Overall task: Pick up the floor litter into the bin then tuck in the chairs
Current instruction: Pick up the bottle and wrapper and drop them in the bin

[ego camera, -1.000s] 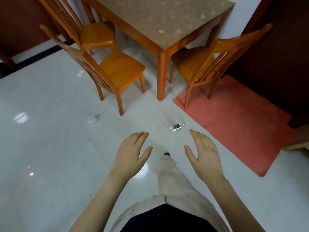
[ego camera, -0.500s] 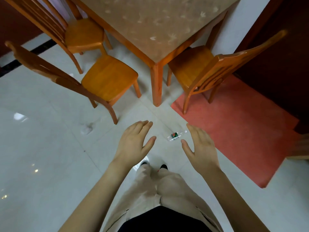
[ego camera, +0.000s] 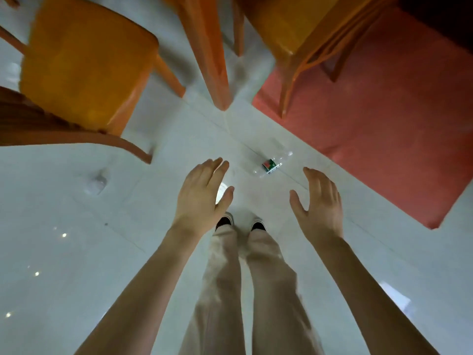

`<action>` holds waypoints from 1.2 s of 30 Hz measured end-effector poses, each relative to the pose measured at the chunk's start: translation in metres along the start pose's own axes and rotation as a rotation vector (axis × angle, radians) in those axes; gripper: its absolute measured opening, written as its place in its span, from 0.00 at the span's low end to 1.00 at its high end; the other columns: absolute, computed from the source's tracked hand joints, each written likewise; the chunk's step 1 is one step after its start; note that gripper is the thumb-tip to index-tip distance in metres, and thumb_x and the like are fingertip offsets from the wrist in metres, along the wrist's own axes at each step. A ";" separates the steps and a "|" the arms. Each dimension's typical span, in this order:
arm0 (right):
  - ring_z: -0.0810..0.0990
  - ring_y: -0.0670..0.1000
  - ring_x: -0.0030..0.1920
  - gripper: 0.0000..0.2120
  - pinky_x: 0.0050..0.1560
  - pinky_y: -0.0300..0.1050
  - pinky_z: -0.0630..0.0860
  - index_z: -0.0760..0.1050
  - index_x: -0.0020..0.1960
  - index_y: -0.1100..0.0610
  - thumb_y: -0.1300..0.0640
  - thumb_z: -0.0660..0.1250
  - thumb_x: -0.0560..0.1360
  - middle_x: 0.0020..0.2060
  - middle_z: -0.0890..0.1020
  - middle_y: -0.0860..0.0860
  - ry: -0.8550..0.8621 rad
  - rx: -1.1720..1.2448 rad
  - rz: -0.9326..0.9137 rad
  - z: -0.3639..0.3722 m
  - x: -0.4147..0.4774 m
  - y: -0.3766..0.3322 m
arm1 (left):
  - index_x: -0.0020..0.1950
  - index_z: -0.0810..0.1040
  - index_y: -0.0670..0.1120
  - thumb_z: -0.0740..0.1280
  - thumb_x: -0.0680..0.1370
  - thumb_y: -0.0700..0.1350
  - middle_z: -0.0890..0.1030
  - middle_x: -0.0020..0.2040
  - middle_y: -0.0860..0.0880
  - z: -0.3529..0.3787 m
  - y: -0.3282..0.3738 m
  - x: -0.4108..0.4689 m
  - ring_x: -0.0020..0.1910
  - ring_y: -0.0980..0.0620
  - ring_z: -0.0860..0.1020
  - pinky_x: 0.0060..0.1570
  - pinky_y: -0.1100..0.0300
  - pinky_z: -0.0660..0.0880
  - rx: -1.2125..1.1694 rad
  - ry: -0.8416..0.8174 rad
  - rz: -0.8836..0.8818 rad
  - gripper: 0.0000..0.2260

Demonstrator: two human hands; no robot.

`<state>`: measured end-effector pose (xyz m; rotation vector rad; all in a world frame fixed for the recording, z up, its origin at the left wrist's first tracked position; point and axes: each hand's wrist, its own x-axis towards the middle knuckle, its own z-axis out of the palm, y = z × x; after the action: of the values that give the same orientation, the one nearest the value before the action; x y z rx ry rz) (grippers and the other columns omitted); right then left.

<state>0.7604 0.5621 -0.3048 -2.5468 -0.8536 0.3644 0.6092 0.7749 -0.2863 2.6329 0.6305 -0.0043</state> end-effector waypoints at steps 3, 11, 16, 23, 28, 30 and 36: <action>0.76 0.60 0.59 0.25 0.56 0.59 0.76 0.69 0.70 0.61 0.49 0.64 0.77 0.62 0.76 0.60 -0.008 -0.007 0.061 0.108 0.028 0.050 | 0.69 0.72 0.40 0.60 0.79 0.51 0.75 0.66 0.42 0.102 -0.057 0.041 0.65 0.42 0.73 0.66 0.47 0.69 -0.002 -0.015 0.007 0.22; 0.74 0.61 0.65 0.34 0.58 0.58 0.75 0.60 0.76 0.56 0.42 0.65 0.76 0.70 0.69 0.60 -0.105 -0.009 0.270 0.374 0.088 0.172 | 0.70 0.71 0.42 0.56 0.79 0.55 0.73 0.68 0.43 0.356 -0.178 0.106 0.67 0.43 0.71 0.66 0.50 0.68 -0.015 -0.076 0.004 0.25; 0.71 0.62 0.66 0.47 0.58 0.54 0.74 0.49 0.79 0.57 0.37 0.68 0.73 0.71 0.65 0.60 0.025 0.210 0.658 0.469 0.120 0.207 | 0.70 0.71 0.42 0.56 0.78 0.55 0.73 0.68 0.44 0.445 -0.217 0.119 0.67 0.45 0.71 0.66 0.52 0.68 -0.040 -0.094 0.009 0.26; 0.76 0.57 0.49 0.47 0.46 0.49 0.78 0.51 0.76 0.57 0.49 0.74 0.67 0.61 0.71 0.59 0.105 0.473 0.915 0.527 0.150 0.212 | 0.69 0.72 0.41 0.56 0.77 0.55 0.75 0.67 0.43 0.482 -0.236 0.122 0.66 0.44 0.72 0.64 0.51 0.70 -0.070 -0.115 -0.027 0.25; 0.75 0.55 0.48 0.36 0.43 0.47 0.78 0.62 0.70 0.54 0.55 0.73 0.66 0.56 0.69 0.54 0.062 0.449 0.812 0.513 0.142 0.207 | 0.70 0.71 0.43 0.61 0.78 0.51 0.73 0.69 0.45 0.471 -0.229 0.116 0.69 0.46 0.69 0.66 0.54 0.66 -0.077 -0.160 -0.082 0.23; 0.75 0.53 0.46 0.33 0.42 0.45 0.77 0.64 0.69 0.55 0.54 0.73 0.67 0.56 0.69 0.54 0.056 0.409 0.721 0.483 0.132 0.197 | 0.71 0.71 0.42 0.63 0.79 0.49 0.72 0.70 0.45 0.448 -0.218 0.109 0.69 0.46 0.69 0.67 0.53 0.65 -0.074 -0.175 -0.092 0.22; 0.66 0.44 0.46 0.32 0.36 0.38 0.72 0.68 0.67 0.59 0.54 0.73 0.66 0.55 0.74 0.56 0.050 0.236 0.471 0.309 0.094 0.131 | 0.70 0.71 0.41 0.55 0.78 0.55 0.74 0.68 0.44 0.292 -0.144 0.066 0.68 0.44 0.71 0.67 0.50 0.68 -0.068 -0.189 -0.111 0.26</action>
<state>0.7851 0.6229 -0.6476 -2.4959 -0.1671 0.5063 0.6333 0.7996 -0.6164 2.4913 0.6973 -0.2570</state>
